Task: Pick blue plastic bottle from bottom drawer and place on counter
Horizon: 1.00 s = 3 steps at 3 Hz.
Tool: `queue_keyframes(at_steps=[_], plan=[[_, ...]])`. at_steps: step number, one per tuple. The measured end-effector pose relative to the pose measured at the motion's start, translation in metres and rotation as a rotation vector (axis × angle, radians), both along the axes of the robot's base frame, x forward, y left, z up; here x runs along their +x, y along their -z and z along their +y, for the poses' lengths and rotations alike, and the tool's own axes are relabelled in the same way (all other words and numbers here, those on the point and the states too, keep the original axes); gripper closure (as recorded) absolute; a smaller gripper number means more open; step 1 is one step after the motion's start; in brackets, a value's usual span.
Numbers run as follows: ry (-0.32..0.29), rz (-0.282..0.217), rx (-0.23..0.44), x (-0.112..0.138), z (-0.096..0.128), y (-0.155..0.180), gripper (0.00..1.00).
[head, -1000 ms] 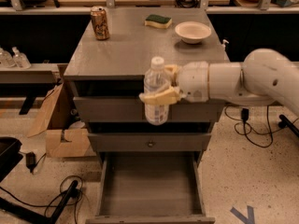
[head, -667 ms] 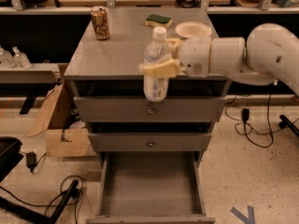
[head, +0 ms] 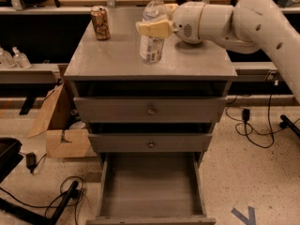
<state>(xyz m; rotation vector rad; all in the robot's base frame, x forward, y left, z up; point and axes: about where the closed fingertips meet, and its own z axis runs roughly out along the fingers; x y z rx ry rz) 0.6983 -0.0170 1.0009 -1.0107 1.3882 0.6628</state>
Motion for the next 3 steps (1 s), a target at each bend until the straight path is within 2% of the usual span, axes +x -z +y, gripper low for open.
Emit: queue_keyframes(at_steps=[1,2,3], plan=[[0.068,0.006,0.0,0.043,0.0,-0.008,1.0],[0.196,0.047,-0.064,0.085,-0.019,0.014,1.0],[0.266,0.056,-0.078,0.101,-0.039,0.036,1.0]])
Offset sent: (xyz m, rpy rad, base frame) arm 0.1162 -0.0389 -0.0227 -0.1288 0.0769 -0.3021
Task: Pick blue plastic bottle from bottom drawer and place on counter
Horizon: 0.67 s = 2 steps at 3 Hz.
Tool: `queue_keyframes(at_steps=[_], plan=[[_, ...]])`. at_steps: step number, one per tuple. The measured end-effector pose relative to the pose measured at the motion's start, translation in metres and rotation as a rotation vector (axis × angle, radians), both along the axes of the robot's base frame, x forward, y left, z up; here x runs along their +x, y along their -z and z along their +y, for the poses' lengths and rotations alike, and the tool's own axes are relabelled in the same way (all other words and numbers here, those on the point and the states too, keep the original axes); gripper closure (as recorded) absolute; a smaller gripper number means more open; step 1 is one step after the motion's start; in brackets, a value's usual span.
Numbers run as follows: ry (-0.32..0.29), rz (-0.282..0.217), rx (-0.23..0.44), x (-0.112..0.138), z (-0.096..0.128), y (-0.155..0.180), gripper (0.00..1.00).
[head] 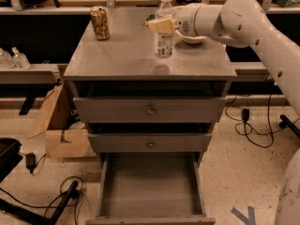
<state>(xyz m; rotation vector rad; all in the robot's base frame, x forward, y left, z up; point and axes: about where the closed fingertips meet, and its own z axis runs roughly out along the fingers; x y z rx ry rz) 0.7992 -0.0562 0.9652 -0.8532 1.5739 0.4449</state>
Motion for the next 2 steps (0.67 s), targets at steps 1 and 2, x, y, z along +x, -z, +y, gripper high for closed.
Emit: queue_keyframes(at_steps=[1,2], plan=[[0.053,-0.001,-0.017,0.008,-0.02,0.03,1.0],[0.066,0.011,-0.032,0.008,-0.025,0.048,1.0]])
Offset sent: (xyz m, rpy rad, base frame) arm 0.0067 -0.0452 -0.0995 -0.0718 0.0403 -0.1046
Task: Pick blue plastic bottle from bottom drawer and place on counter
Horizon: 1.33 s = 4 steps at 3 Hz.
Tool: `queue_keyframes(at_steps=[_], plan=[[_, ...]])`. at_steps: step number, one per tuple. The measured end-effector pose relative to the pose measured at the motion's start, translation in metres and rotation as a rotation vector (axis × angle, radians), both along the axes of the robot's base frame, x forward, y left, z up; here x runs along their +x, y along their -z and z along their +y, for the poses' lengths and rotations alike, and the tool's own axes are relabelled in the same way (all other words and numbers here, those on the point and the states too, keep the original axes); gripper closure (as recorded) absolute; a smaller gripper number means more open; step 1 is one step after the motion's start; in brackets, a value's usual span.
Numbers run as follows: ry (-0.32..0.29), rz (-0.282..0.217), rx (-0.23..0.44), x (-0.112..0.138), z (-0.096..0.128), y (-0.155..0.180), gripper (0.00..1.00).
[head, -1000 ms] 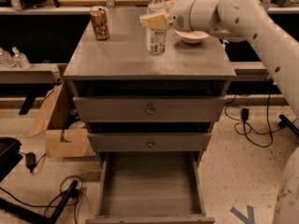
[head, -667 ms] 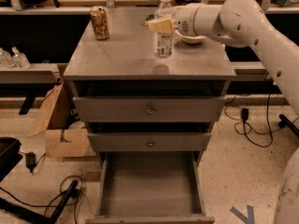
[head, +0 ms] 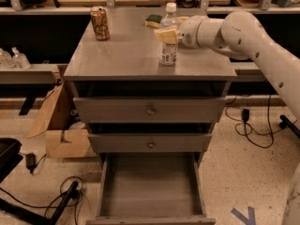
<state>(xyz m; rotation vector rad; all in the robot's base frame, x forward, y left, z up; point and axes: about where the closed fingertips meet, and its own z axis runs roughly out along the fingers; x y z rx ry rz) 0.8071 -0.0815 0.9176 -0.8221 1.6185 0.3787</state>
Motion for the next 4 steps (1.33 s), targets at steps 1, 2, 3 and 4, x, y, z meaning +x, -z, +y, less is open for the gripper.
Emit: queue_keyframes(at_steps=[1,2,3,4], plan=[[0.0,0.0,0.0,0.0,0.0,-0.0089,0.82],[0.0,0.0,0.0,0.0,0.0,-0.0102,0.6],[-0.004,0.002,0.001,0.0002,0.0031,-0.0091,0.37],[-0.008,0.003,0.001,0.0004,0.006,-0.0081,0.14]])
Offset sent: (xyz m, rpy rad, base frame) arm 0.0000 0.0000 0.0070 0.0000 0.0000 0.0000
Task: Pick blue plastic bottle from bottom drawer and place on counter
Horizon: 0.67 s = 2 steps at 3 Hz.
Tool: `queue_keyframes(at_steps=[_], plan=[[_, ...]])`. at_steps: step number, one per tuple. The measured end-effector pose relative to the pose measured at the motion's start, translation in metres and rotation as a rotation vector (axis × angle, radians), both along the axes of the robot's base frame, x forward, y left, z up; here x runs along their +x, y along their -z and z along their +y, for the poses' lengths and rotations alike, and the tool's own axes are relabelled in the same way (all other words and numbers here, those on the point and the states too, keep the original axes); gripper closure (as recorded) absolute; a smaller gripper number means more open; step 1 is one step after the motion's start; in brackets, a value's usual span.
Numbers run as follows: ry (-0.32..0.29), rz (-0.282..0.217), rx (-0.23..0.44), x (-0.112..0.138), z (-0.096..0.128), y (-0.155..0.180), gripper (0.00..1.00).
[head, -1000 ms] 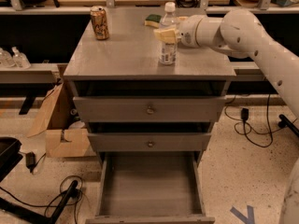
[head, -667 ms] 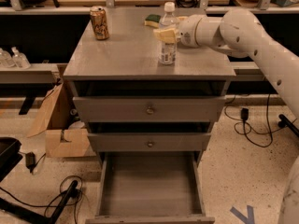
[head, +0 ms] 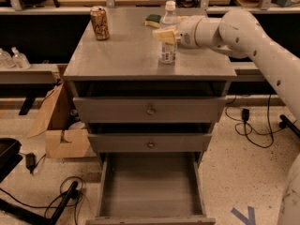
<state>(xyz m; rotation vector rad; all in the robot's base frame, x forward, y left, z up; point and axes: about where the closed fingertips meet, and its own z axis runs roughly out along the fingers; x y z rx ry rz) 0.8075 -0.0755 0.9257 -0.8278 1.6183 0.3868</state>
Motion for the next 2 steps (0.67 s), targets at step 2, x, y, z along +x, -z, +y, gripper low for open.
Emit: queue_keyframes(at_steps=[2], plan=[[-0.004,0.001,0.0,0.0002,0.0026,0.0009,0.0]])
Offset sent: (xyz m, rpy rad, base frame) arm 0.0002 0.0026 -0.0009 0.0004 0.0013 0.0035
